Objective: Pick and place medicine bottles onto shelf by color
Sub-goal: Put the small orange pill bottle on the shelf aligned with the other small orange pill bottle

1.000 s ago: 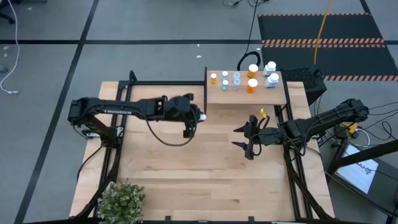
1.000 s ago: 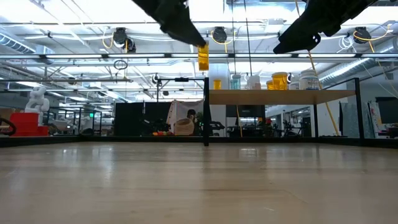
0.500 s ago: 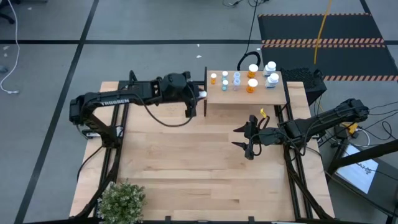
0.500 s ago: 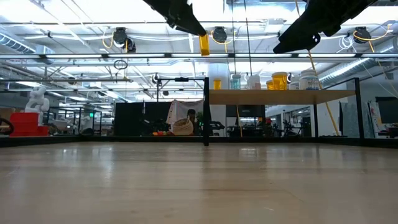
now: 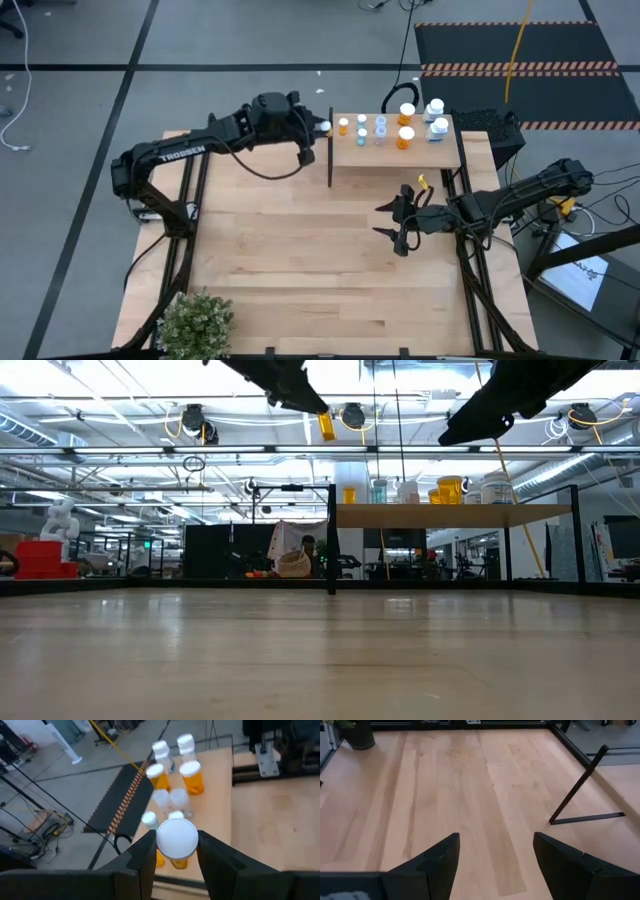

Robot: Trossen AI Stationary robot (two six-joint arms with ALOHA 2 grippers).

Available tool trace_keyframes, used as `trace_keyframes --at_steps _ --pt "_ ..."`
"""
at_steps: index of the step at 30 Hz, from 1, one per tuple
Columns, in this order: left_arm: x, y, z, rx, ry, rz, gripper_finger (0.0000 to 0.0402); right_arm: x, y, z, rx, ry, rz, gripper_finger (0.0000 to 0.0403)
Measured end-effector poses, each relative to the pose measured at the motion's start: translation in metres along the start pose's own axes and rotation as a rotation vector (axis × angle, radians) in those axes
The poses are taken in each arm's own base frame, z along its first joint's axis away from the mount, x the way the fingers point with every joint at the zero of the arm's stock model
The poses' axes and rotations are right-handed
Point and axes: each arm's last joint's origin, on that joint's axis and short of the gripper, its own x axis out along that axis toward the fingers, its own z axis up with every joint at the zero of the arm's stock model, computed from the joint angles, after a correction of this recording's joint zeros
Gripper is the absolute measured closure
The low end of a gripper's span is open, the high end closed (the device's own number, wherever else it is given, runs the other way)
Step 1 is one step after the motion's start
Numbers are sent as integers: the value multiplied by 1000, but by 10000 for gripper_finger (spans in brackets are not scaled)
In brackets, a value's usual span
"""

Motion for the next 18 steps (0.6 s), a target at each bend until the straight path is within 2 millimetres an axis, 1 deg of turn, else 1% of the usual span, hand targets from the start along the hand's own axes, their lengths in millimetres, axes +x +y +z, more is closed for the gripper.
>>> trace_keyframes --at_steps 2,8,13,18 --pt "6 3 -1 -2 -21 1 268 0 -1 0 -7 -5 -24 154" --pt "30 11 -17 -30 1 -37 268 0 -1 1 -23 -15 -47 154" --pt "53 12 -32 -42 17 -52 268 0 -1 1 -29 -17 -50 154" --pt "67 10 -38 -49 10 -69 268 0 -1 1 -35 -17 -51 154"
